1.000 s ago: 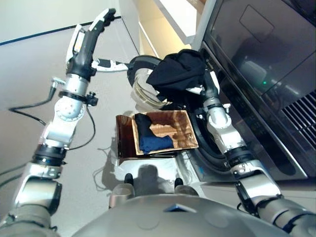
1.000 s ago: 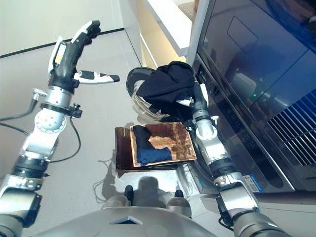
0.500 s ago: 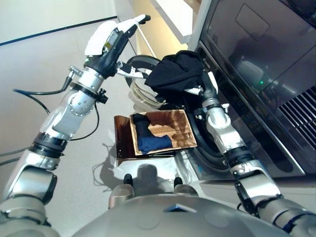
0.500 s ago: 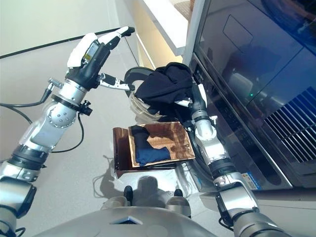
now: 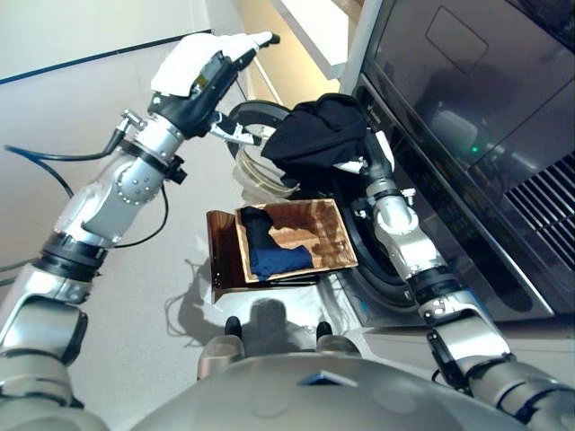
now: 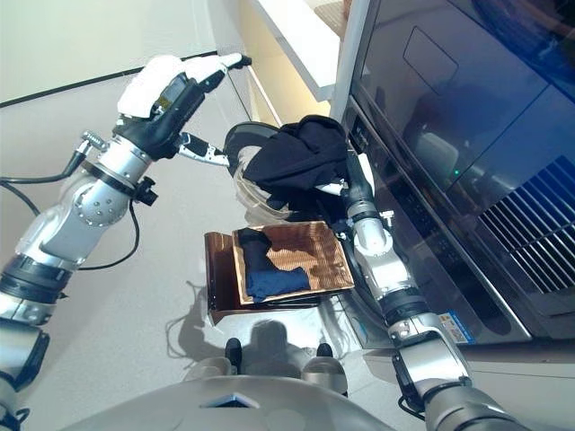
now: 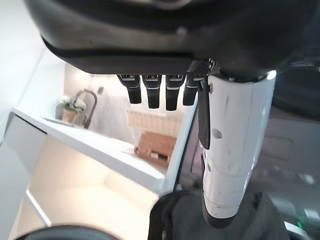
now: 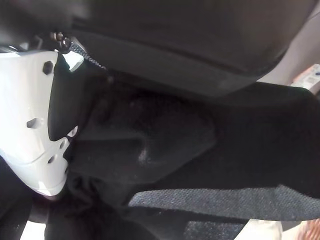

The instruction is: Pick up the clothes and place them into the washing machine

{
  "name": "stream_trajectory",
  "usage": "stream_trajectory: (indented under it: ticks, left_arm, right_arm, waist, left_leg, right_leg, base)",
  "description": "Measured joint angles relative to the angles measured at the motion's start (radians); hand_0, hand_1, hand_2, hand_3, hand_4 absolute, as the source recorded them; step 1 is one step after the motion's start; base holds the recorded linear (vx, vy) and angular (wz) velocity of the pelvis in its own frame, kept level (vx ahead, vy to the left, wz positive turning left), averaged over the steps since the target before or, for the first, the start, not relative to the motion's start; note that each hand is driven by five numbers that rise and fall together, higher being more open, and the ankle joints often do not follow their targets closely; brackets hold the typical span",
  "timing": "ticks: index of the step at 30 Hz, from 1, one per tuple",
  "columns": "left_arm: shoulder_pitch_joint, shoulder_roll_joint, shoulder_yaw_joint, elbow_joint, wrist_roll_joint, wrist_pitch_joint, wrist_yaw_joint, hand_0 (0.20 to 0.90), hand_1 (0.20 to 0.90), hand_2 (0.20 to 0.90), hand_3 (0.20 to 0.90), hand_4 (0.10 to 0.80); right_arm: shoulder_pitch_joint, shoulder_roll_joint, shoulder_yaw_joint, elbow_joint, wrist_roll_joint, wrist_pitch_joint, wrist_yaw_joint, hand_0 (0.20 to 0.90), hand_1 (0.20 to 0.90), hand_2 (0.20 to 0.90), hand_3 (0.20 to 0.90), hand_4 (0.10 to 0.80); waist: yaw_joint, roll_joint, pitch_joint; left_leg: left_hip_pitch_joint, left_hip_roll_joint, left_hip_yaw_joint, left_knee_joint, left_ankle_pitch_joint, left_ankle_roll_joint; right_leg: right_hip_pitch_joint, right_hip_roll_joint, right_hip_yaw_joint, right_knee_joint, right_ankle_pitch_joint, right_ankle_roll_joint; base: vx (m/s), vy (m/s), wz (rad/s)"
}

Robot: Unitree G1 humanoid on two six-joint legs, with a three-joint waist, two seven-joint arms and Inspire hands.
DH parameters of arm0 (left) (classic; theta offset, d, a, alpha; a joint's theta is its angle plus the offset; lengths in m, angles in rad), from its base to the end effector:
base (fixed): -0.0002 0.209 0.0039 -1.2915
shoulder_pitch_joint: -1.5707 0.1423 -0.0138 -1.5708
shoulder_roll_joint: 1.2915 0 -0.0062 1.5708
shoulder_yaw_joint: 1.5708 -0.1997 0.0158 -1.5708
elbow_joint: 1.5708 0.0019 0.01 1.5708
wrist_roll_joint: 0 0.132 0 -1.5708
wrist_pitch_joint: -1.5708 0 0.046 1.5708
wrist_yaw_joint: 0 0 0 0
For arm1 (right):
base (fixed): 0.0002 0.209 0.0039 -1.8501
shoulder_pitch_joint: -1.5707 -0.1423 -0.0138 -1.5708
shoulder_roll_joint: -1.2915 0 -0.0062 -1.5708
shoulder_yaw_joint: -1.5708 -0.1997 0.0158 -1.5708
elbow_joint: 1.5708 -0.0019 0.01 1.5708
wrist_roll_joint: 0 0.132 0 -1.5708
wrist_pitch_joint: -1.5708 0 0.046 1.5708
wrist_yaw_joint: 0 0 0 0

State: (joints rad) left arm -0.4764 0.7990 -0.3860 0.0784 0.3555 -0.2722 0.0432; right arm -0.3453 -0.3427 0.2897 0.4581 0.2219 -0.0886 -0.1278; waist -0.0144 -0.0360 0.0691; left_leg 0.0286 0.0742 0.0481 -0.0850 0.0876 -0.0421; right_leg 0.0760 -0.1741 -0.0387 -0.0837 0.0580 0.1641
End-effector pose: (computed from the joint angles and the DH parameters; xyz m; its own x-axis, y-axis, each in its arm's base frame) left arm 0.2671 0.2154 0.1409 0.8085 -0.5420 0.2292 -0.0323 0.3481 0.9369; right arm 0.2617 -0.1774 0.0252 0.9934 0.0780 -0.0844 -0.0948 0.9713 -0.2181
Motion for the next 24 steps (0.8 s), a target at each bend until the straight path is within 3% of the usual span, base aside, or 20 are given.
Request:
stream_trajectory:
  ticks: [10,12,15,18,21,22,24]
  left_arm:
    - [0.000,-0.001,-0.052,0.001,-0.041,-0.007,-0.043,0.900,0.900,0.900,0.900,0.800]
    - [0.000,-0.001,-0.053,0.000,-0.043,-0.009,-0.045,0.680,0.680,0.680,0.680,0.643]
    - [0.000,-0.001,-0.053,0.000,-0.065,-0.009,-0.046,0.694,0.694,0.694,0.694,0.653]
    - [0.000,-0.007,-0.053,0.000,-0.080,-0.009,-0.051,0.826,0.826,0.826,0.826,0.747]
    - [0.000,-0.017,-0.053,0.000,-0.099,-0.009,-0.067,0.845,0.845,0.845,0.845,0.761]
    - [0.000,-0.024,-0.053,0.000,-0.113,-0.009,-0.067,0.900,0.900,0.900,0.900,0.800]
    - [-0.001,-0.033,-0.053,0.000,-0.121,-0.009,-0.068,0.900,0.900,0.900,0.900,0.800]
  right_arm:
    - [0.000,0.000,0.018,0.000,0.001,0.000,0.020,0.200,0.200,0.200,0.200,0.300]
    - [0.000,0.000,0.018,0.000,0.001,0.000,0.021,0.200,0.200,0.200,0.200,0.300]
    - [0.000,0.000,0.018,0.000,0.002,0.000,0.021,0.200,0.200,0.200,0.200,0.300]
    - [0.000,0.000,0.018,0.000,0.002,0.000,0.021,0.200,0.200,0.200,0.200,0.300]
    - [0.000,0.000,0.018,0.000,0.002,0.000,0.021,0.200,0.200,0.200,0.200,0.300]
    - [0.000,0.000,0.018,0.000,0.002,0.000,0.021,0.200,0.200,0.200,0.200,0.300]
    - [0.000,0.000,0.018,0.000,0.002,0.000,0.021,0.200,0.200,0.200,0.200,0.300]
  waist:
    - [-0.001,0.001,0.000]
    - [-0.001,0.001,0.000]
    - [-0.001,0.002,-0.001]
    - [-0.001,0.002,-0.001]
    - [-0.001,0.003,-0.002]
    - [-0.001,0.003,-0.002]
    - [-0.002,0.003,-0.002]
  left_leg:
    - [0.000,0.000,0.000,0.000,0.000,0.000]
    - [0.000,0.000,0.000,0.000,0.000,0.000]
    - [0.000,0.000,0.000,0.001,0.000,0.000]
    - [0.000,0.000,0.000,0.001,0.000,0.000]
    - [0.000,0.000,0.000,0.002,0.000,0.000]
    - [0.000,0.000,0.000,0.004,0.000,0.000]
    - [0.000,0.000,0.000,0.004,0.000,0.000]
  right_leg:
    - [0.000,0.000,0.000,0.000,0.000,0.000]
    - [0.000,0.000,0.000,0.000,0.000,0.000]
    - [0.000,0.000,0.000,0.000,0.000,0.000]
    - [0.000,0.000,0.000,0.000,0.000,0.000]
    - [0.000,0.000,0.000,0.000,0.000,0.000]
    - [0.000,0.000,0.000,0.000,0.000,0.000]
    - [0.000,0.000,0.000,0.000,0.000,0.000]
  base:
    - [0.000,0.000,0.00]
    - [0.000,0.000,0.00]
    - [0.000,0.000,0.00]
    - [0.000,0.000,0.00]
    - [0.000,0.000,0.00]
    - [0.000,0.000,0.00]
    - [0.000,0.000,0.00]
